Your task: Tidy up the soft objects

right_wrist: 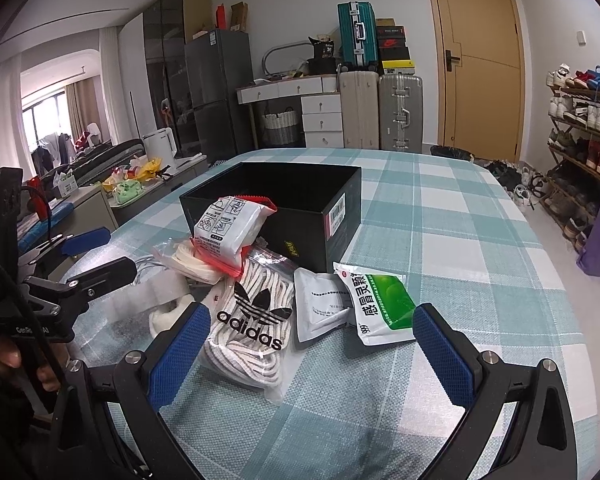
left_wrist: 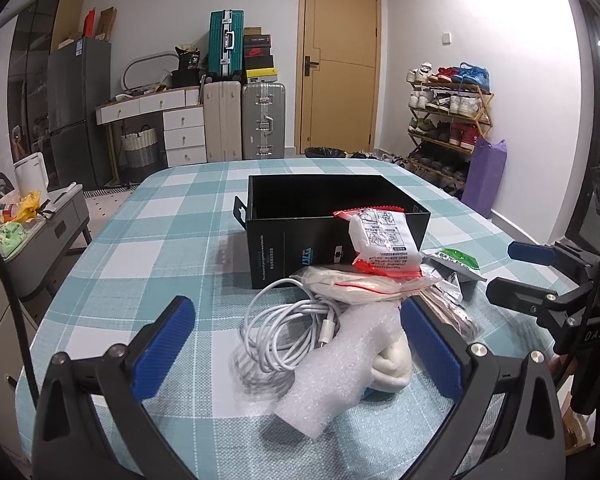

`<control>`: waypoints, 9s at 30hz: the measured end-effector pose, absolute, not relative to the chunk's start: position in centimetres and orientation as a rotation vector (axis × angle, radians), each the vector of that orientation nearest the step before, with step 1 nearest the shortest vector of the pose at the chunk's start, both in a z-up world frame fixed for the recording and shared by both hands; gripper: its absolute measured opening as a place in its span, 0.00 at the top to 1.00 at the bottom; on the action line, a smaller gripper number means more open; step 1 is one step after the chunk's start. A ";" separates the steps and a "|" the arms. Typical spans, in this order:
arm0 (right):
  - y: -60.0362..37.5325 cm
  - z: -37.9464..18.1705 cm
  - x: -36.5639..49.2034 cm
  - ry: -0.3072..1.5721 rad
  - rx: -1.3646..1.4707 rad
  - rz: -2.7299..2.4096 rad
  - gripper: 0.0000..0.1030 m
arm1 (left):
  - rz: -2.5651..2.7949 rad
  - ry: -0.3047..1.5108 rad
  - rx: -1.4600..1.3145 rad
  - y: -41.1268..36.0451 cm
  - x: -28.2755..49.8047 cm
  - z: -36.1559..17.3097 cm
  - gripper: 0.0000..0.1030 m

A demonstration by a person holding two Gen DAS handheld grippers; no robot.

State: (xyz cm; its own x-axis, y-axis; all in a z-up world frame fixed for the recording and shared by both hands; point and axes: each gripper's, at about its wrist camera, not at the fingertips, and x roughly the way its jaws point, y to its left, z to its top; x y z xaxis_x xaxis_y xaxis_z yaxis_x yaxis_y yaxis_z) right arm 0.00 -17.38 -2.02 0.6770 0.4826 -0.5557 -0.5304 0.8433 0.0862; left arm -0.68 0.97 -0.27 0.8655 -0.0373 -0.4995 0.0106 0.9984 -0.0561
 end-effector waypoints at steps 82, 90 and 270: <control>-14.6 -4.5 -0.9 0.777 -0.017 0.756 0.55 | -0.313 0.591 -0.095 0.7 -2.6 -0.2 0.75; -15.0 -3.1 -2.3 0.709 -0.038 0.776 0.56 | -0.332 0.553 -0.118 1.0 -3.3 1.2 0.75; -19.5 -4.1 11.3 0.925 -0.216 0.589 0.04 | -0.076 0.688 -0.109 4.5 4.6 -2.6 0.00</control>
